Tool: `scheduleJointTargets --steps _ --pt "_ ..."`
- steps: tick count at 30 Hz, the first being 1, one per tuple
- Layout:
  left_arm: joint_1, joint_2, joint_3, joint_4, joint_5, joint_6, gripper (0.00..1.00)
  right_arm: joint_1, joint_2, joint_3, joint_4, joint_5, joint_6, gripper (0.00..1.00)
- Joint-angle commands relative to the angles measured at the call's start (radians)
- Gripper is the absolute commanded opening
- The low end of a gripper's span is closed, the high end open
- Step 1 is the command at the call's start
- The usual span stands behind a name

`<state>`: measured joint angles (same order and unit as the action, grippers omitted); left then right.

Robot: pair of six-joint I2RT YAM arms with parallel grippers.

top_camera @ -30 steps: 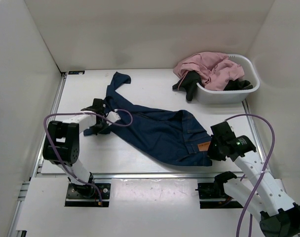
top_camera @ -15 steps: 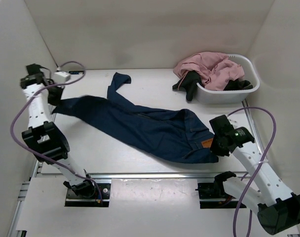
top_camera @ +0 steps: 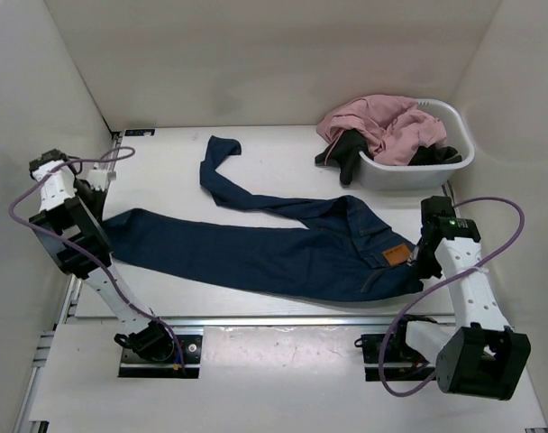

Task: Fold and stack the trousers
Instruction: Flatten the trousers out

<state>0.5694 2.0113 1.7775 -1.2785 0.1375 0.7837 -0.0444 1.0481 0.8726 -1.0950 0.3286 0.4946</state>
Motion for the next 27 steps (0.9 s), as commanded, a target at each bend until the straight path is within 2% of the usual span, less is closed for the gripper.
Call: scheduleJointTargets --steps 1,6,11,12,13,14,15,16,18,22,26,27 --pt "0.02 -0.011 -0.099 0.001 -0.073 -0.015 0.14 -0.077 0.013 -0.03 0.056 -0.034 -0.065 0.0" --pt "0.078 -0.037 -0.271 0.105 -0.138 0.009 0.14 -0.251 0.023 -0.064 0.066 -0.12 -0.094 0.0" --pt "0.136 -0.056 -0.378 0.157 -0.179 0.029 0.14 -0.322 0.052 -0.044 0.04 -0.106 -0.085 0.0" --pt "0.151 -0.065 -0.391 0.157 -0.179 0.029 0.14 -0.334 0.052 -0.044 0.04 -0.106 -0.085 0.07" --pt "0.152 -0.065 -0.401 0.171 -0.179 0.038 0.16 -0.334 0.052 -0.044 0.04 -0.106 -0.074 0.19" --pt "0.152 -0.065 -0.414 0.171 -0.179 0.038 0.27 -0.334 0.052 -0.044 0.04 -0.106 -0.074 0.36" --pt "0.152 -0.065 -0.414 0.18 -0.179 0.038 0.35 -0.334 0.052 -0.044 0.04 -0.106 -0.074 0.75" --pt "0.152 -0.065 -0.414 0.18 -0.167 0.038 0.41 -0.334 0.052 -0.044 0.027 -0.091 -0.065 0.85" --pt "0.152 -0.056 -0.391 0.18 -0.151 0.038 0.45 -0.334 0.052 -0.021 0.018 -0.048 -0.053 0.95" --pt "0.141 -0.086 -0.313 0.171 -0.086 0.028 0.46 -0.334 0.015 0.058 0.018 -0.058 -0.053 0.94" --pt "0.061 -0.157 -0.244 0.145 -0.006 0.028 0.47 -0.195 0.001 0.134 0.05 -0.111 -0.106 0.9" --pt "0.006 -0.183 -0.228 0.145 -0.022 0.028 0.49 -0.158 0.001 0.144 0.069 -0.099 -0.106 0.9"
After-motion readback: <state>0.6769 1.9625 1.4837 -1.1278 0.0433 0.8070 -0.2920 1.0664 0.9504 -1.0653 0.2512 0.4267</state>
